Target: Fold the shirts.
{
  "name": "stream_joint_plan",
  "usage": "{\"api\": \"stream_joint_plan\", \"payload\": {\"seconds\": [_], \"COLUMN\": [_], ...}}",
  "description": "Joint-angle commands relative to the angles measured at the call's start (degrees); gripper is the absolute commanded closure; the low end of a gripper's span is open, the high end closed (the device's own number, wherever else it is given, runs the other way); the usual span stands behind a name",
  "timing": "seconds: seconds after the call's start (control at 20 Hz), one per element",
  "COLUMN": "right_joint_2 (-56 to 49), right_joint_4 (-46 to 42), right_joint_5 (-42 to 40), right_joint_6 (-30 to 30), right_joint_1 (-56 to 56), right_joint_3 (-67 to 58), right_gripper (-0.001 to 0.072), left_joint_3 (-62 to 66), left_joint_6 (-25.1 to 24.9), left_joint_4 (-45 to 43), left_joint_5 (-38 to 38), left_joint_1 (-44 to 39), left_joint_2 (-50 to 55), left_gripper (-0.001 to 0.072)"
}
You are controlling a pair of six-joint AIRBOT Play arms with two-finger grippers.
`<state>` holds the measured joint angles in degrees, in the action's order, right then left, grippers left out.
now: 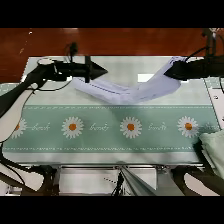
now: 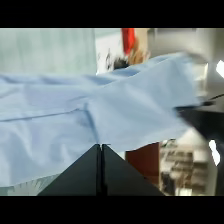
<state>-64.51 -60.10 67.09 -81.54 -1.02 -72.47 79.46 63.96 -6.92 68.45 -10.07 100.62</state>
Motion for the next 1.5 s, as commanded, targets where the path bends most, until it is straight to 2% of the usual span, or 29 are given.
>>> {"api": "stream_joint_plan", "payload": {"seconds": [0.0,0.15,0.35,0.5,0.7,0.8,0.95,1.05,1.15,1.45], "right_joint_2": [8.3,11.8,15.1,17.1,17.5,17.5,17.4,16.9,14.4,-2.2], "right_joint_4": [-9.7,-10.9,-11.0,-11.5,-15.7,-16.5,-21.7,-24.1,-24.1,-23.3], "right_joint_5": [2.2,3.8,4.8,5.3,7.9,7.9,7.9,7.8,6.9,-10.4], "right_joint_6": [-8.3,-11.4,-15.0,-18.3,-20.2,-20.2,-20.2,-19.9,-18.8,-18.9], "right_joint_1": [5.2,7.7,11.0,13.9,15.6,15.5,15.5,15.5,16.0,24.2], "right_joint_3": [0.0,0.0,0.0,0.0,0.0,0.0,0.0,0.0,0.0,0.0], "right_gripper": [0.0678,0.0678,0.0678,0.0678,0.0678,0.0678,0.0678,0.0679,0.0679,0.0678], "left_joint_3": [0.0,0.0,0.0,0.0,0.0,0.0,0.0,0.0,0.0,0.0], "left_joint_6": [1.6,4.4,7.0,10.0,10.2,10.3,9.9,7.4,7.2,7.2], "left_joint_4": [-8.0,-15.7,-20.4,-20.8,-19.2,-19.2,-19.3,-19.2,-19.3,-19.2], "left_joint_5": [-1.6,-1.6,-3.5,-7.1,-8.7,-9.3,-8.9,-8.2,-7.9,-5.2], "left_joint_1": [-7.7,-12.3,-17.6,-22.1,-27.8,-27.9,-23.2,-16.9,-9.0,16.5], "left_joint_2": [0.5,0.5,0.7,1.6,2.8,2.8,1.9,-1.1,-6.2,-24.6], "left_gripper": [0.0686,0.0686,0.0686,0.0686,0.0687,0.0686,0.0687,0.0688,0.0687,0.0687]}}
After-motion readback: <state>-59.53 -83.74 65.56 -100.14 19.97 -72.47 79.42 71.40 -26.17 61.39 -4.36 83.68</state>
